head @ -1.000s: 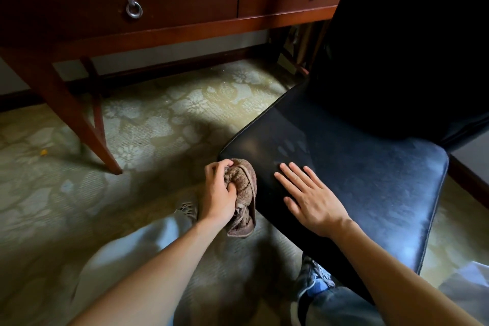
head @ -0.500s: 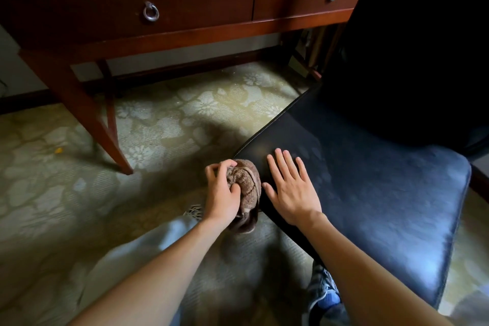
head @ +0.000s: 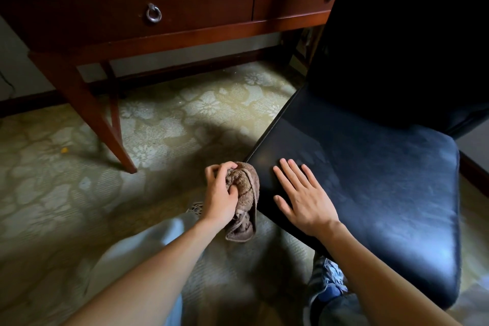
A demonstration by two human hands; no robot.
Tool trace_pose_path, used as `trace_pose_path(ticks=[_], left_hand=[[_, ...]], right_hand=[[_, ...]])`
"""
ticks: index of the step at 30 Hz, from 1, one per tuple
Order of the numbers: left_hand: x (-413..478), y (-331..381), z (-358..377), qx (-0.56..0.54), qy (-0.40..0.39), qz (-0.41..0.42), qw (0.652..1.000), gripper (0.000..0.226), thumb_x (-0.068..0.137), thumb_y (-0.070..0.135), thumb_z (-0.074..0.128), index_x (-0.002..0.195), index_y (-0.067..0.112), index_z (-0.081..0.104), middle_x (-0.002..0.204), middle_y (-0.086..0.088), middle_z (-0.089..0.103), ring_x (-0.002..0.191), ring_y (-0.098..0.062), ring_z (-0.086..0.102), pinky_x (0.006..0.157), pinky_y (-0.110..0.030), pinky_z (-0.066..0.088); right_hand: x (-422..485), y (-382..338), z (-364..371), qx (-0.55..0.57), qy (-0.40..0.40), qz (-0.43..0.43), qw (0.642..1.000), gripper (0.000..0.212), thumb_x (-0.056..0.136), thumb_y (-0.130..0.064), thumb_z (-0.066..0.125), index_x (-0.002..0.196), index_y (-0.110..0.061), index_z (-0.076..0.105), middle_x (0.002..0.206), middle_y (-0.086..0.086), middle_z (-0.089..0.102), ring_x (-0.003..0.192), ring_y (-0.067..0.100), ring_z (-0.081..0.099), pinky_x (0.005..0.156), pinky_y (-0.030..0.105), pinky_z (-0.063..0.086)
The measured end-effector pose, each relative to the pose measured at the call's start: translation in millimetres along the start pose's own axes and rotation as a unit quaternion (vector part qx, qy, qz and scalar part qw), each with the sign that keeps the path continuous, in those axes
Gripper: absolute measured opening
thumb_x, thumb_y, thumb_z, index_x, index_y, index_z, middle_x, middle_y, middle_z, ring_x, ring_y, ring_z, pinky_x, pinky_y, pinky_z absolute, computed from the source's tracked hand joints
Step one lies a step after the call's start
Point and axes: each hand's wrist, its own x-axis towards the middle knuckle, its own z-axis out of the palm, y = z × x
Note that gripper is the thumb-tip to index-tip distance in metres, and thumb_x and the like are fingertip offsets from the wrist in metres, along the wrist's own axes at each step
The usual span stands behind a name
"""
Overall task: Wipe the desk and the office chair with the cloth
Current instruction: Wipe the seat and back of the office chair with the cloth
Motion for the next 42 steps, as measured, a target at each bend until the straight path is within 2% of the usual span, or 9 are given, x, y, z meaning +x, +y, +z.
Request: trace_pose_path(ticks=[15,21,25,28,31,34,37,40,42], left_hand=[[-8.7,-9.6,-10.2,0.003,-0.057,0.012,0.998,0.053,0.087,-0.015,0.053,0.117,0.029,0.059,0.124,-0.001,0.037,0.116,-0.011,0.045,0.092,0.007,0.024],[-9.0,-9.3,-9.9,-0.016,-0.032,-0.013,0.999,0.051,0.088,-0.015,0.052,0.114,0.029,0.059,0.123,-0.003,0.039,0.110,-0.010,0.045,0.089,0.007,0.026],[-8.4,-8.6,-9.0,-0.020,-0.032,-0.017,0.999,0.051,0.089,-0.016,0.051,0.117,0.026,0.059,0.123,-0.004,0.039,0.110,-0.012,0.048,0.087,0.008,0.026],[-3.6,-10.6,-10.1,-0.004,-0.051,-0.010,0.999,0.050,0.090,-0.014,0.050,0.124,0.022,0.059,0.125,-0.005,0.042,0.111,-0.012,0.048,0.086,0.008,0.026],[0.5,-12.5,-10.3,0.010,-0.071,-0.013,0.997,0.047,0.092,-0.009,0.052,0.127,0.022,0.058,0.126,-0.004,0.044,0.111,-0.010,0.048,0.090,-0.001,0.030],[3.5,-14.3,-10.2,0.015,-0.080,-0.013,0.997,0.045,0.093,-0.008,0.053,0.128,0.020,0.058,0.125,-0.004,0.047,0.113,-0.012,0.050,0.090,-0.005,0.031],[8.5,-16.6,-12.2,0.019,-0.081,-0.011,0.996,0.044,0.092,-0.009,0.054,0.126,0.019,0.060,0.122,-0.005,0.050,0.111,-0.012,0.051,0.086,0.004,0.031],[11.0,-15.7,-11.8,0.015,-0.074,-0.018,0.997,0.045,0.089,-0.012,0.053,0.119,0.020,0.063,0.120,-0.006,0.053,0.110,-0.013,0.052,0.088,0.003,0.031],[13.4,-17.4,-10.2,-0.006,-0.062,-0.037,0.997,0.047,0.088,-0.010,0.053,0.113,0.028,0.061,0.120,-0.008,0.056,0.111,-0.017,0.055,0.097,-0.012,0.038]], right_hand=[[-29.0,18.3,-6.9,0.005,-0.013,-0.051,0.999,0.067,0.105,-0.052,0.028,0.162,-0.023,0.009,0.169,0.000,0.005,0.155,0.016,-0.002,0.126,0.045,0.009],[-28.6,11.8,-8.9,0.052,0.024,-0.036,0.998,0.064,0.100,-0.048,0.034,0.159,-0.022,0.027,0.167,0.000,0.019,0.155,0.016,0.010,0.126,0.043,0.011],[-8.1,-12.8,-20.5,0.030,0.091,0.040,0.995,0.049,0.095,-0.047,0.038,0.124,-0.016,0.062,0.128,0.006,0.061,0.119,0.029,0.055,0.105,0.041,0.036],[21.9,-37.7,-30.9,0.021,0.115,0.117,0.986,0.042,0.094,-0.048,0.038,0.099,-0.011,0.056,0.099,0.009,0.055,0.091,0.031,0.050,0.087,0.044,0.040],[42.5,-50.2,-25.1,0.040,0.102,0.117,0.987,0.053,0.096,-0.047,0.035,0.126,-0.009,0.055,0.125,0.012,0.056,0.118,0.034,0.050,0.107,0.048,0.034],[55.1,-54.3,-22.3,0.055,0.032,0.097,0.993,0.066,0.100,-0.050,0.016,0.155,-0.018,0.034,0.162,0.008,0.030,0.152,0.030,0.018,0.123,0.053,0.010],[54.4,-51.1,-14.1,0.034,-0.030,0.081,0.996,0.067,0.099,-0.051,-0.003,0.161,-0.030,0.014,0.169,0.000,0.004,0.155,0.024,-0.006,0.123,0.055,-0.004],[42.9,-46.8,-6.9,0.015,-0.015,0.072,0.997,0.062,0.103,-0.049,0.004,0.161,-0.030,0.015,0.169,0.000,0.006,0.156,0.025,-0.001,0.123,0.055,0.000],[39.0,-44.8,-5.4,0.010,-0.006,0.070,0.997,0.060,0.104,-0.049,0.009,0.160,-0.030,0.019,0.168,0.001,0.011,0.156,0.025,0.004,0.124,0.054,0.004]])
